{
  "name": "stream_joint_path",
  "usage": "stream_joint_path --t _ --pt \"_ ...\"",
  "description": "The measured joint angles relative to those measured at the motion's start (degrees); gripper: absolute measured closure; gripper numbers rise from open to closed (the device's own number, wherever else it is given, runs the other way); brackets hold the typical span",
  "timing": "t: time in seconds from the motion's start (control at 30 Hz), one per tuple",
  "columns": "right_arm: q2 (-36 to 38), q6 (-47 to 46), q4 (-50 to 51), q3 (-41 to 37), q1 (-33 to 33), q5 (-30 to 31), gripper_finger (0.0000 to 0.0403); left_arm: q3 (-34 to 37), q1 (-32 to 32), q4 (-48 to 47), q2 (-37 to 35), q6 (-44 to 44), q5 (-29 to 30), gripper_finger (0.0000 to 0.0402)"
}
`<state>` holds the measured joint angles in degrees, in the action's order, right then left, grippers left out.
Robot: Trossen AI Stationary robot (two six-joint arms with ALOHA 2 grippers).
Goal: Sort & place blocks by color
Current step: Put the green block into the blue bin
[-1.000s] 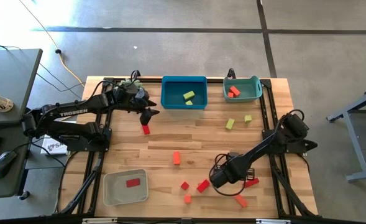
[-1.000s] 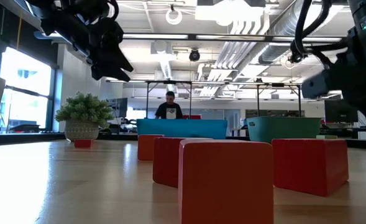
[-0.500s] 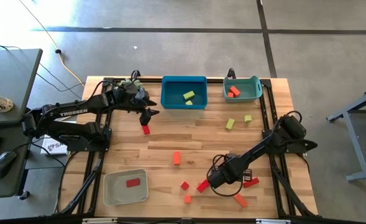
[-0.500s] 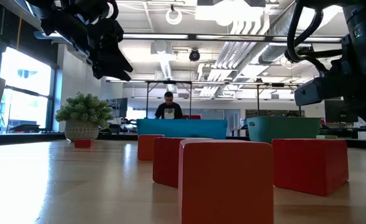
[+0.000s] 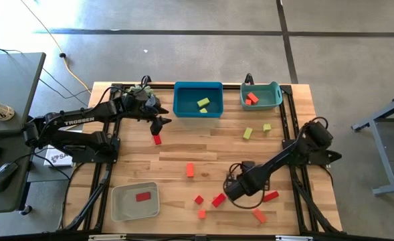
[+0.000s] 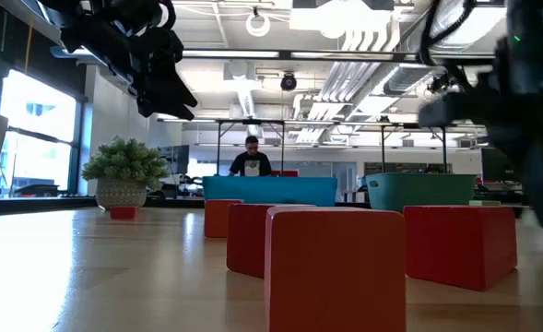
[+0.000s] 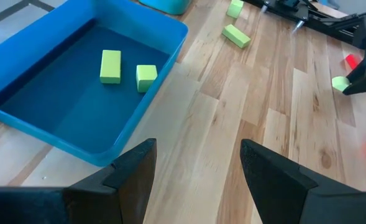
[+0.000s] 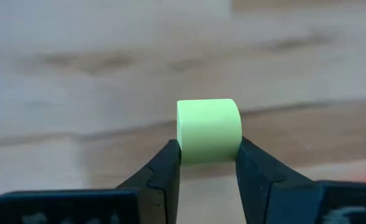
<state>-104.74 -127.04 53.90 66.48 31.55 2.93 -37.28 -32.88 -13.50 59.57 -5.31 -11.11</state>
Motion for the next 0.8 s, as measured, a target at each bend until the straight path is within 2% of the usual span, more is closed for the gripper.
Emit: stream_joint_path --t 0.17,0.4,0.63,0.8 --pt "3.8 2.9 -0.1 0.0 -2.3 9.7 0.0307 0.0 0.0 0.4 0.0 0.5 0.2 0.0179" --pt "10.0 12.5 -0.5 0.1 -8.6 24.2 0.0306 0.0 0.0 1.5 0.0 1.2 0.3 0.0179" --pt "16.7 31.8 -4.1 0.2 -18.0 33.7 0.0305 0.0 0.0 1.5 0.0 0.9 0.4 0.0179" --pt "20.0 52.9 -12.5 0.2 -26.6 36.1 0.0304 0.0 0.0 1.4 0.0 -2.7 0.4 0.0179"
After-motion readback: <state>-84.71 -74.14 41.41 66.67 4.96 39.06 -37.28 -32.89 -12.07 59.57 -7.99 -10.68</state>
